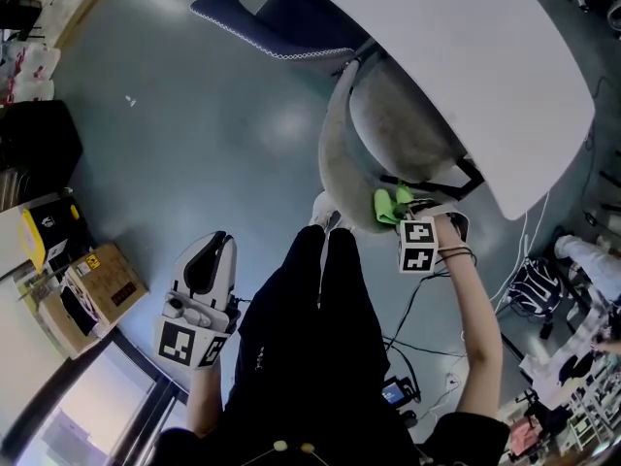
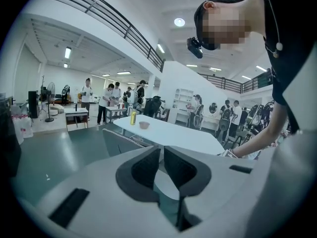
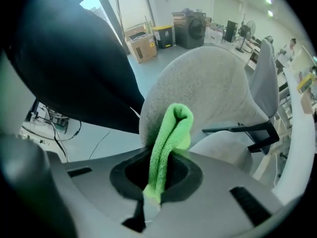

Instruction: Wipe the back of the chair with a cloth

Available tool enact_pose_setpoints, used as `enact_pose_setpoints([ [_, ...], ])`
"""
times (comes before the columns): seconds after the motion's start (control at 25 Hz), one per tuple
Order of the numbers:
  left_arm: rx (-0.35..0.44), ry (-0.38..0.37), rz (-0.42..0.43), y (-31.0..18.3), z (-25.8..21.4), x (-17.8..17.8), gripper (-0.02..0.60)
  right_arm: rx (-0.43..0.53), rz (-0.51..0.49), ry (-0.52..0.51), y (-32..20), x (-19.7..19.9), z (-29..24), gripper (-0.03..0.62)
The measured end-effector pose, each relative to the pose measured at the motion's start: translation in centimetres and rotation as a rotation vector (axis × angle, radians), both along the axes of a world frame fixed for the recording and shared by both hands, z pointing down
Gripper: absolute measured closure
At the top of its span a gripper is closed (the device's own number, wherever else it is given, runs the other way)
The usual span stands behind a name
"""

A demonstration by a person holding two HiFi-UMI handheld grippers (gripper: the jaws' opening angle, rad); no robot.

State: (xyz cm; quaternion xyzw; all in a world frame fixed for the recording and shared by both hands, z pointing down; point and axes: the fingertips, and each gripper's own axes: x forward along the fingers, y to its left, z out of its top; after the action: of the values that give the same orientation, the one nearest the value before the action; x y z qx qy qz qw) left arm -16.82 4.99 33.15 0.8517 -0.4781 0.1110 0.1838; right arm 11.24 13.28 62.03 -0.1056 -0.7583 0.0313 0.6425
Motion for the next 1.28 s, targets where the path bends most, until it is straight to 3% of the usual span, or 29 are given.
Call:
enact_pose_setpoints([
  [0.36, 0.028, 0.002, -0.026, -0.4, -1.2, -0.7, 0.546, -0.016, 0.257, -0.186, -3.8, -7.7, -2.8, 0.574],
  [0.56, 0.039, 0.003, -0.051, -0.5, -1.8, -1.4, 0.546, -0.036, 0.452, -0.263, -6.6, -10.5, -3.7, 0.574],
  [1.0, 0.059, 0.011, -0.067, -1.0, -2.7, -1.9, 0.545, 0.016, 0.815, -0.275, -10.5, -12.9, -4.4, 0.574],
  [1.28, 0.065, 0.02, -0.057, -1.6, -2.9, -1.5, 0.545, 0.042, 0.943, -0.281, -13.0, -14.1, -4.8, 0.574],
])
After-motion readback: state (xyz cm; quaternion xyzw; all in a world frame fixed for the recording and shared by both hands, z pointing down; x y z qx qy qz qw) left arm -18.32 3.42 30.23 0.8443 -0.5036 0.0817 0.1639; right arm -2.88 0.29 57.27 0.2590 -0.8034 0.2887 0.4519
